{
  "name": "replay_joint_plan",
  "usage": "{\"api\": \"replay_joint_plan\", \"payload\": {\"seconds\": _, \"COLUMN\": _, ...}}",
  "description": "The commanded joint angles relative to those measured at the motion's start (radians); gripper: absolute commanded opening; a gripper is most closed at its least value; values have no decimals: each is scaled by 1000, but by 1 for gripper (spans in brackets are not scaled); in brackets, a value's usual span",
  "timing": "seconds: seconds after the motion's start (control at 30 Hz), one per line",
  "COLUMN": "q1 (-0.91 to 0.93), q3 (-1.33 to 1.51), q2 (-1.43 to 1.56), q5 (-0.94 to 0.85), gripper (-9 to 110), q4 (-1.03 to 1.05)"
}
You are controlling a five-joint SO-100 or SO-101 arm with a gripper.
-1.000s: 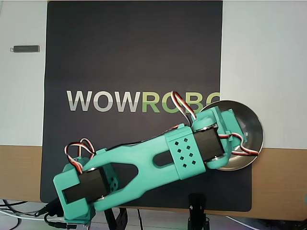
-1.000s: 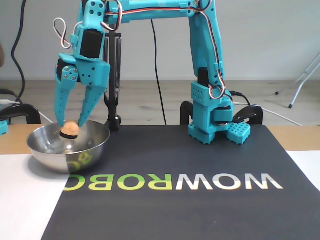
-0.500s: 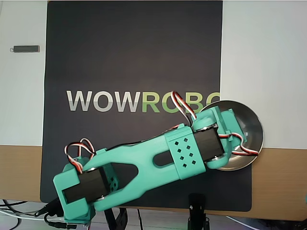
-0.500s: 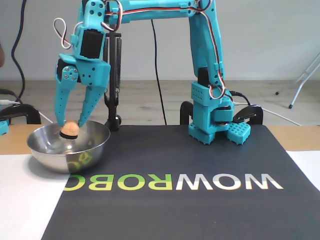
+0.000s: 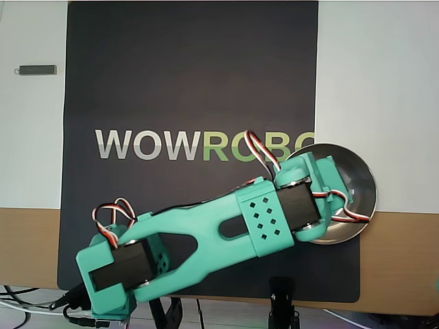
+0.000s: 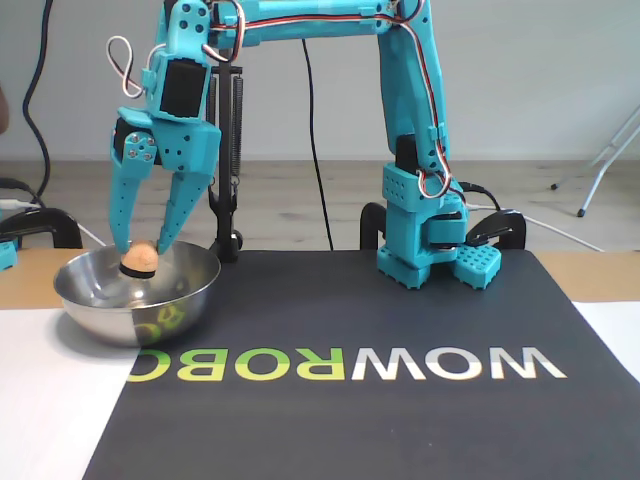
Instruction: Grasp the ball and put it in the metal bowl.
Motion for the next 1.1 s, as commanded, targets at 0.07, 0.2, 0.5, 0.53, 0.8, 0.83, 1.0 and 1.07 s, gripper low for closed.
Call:
{"api": "replay_joint_plan", "payload": {"seconds": 0.07, "q1": 5, "q3": -15, "q2": 9, "q5": -5, "gripper": 41, "q4": -6}}
{"api": "replay_joint_plan", "payload": {"seconds": 0.2, "q1": 5, "q3": -15, "q2": 9, "q5": -5, "gripper": 41, "q4": -6}}
{"api": "replay_joint_plan", "payload": {"seconds": 0.5, "q1": 5, "q3": -15, "q2": 12, "q5": -5, "gripper": 42, "q4": -6}}
{"api": "replay_joint_plan", "payload": {"seconds": 0.53, "q1": 5, "q3": -15, "q2": 12, "q5": -5, "gripper": 42, "q4": -6}}
{"api": "replay_joint_plan", "payload": {"seconds": 0.8, "q1": 12, "q3": -15, "q2": 14, "q5": -3, "gripper": 60, "q4": -5}}
{"api": "replay_joint_plan", "payload": {"seconds": 0.83, "q1": 15, "q3": -15, "q2": 14, "q5": -3, "gripper": 60, "q4": -6}}
{"api": "replay_joint_plan", "payload": {"seconds": 1.0, "q1": 18, "q3": -15, "q2": 15, "q5": -5, "gripper": 60, "q4": 2}}
{"api": "replay_joint_plan", "payload": {"seconds": 1.07, "q1": 20, "q3": -15, "q2": 15, "q5": -5, "gripper": 60, "q4": 5}}
